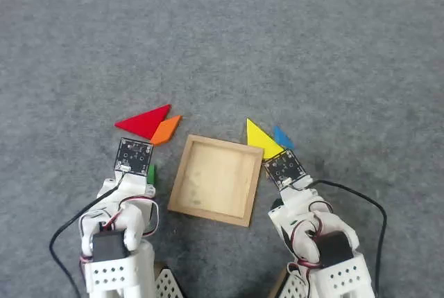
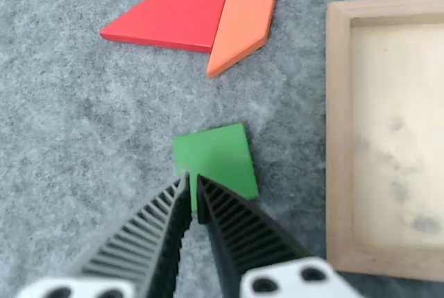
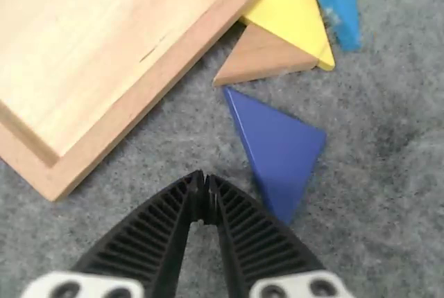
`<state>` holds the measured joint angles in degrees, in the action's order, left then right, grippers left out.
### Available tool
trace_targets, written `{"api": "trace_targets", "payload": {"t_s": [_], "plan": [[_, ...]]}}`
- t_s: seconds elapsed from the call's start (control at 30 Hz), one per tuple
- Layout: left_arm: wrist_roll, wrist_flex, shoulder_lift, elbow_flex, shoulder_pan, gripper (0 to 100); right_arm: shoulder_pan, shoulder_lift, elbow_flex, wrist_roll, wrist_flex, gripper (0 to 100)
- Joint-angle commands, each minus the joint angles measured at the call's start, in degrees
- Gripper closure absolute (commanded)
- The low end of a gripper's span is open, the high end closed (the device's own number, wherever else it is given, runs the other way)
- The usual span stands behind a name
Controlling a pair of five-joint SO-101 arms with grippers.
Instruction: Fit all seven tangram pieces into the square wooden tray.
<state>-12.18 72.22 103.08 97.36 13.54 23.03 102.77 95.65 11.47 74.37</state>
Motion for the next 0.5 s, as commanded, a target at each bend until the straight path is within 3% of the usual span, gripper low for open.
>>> {"api": "trace_targets", "payload": {"t_s": [0.0, 0.47], "plan": [[-0.2, 0.4, 1.1, -0.9, -0.5, 99, 0.4, 1.0, 0.8, -0.7, 0.4, 99.2], [-0.2, 0.4, 1.1, -0.9, -0.5, 99, -0.5, 1.2, 0.8, -0.4, -1.9, 99.2]]}}
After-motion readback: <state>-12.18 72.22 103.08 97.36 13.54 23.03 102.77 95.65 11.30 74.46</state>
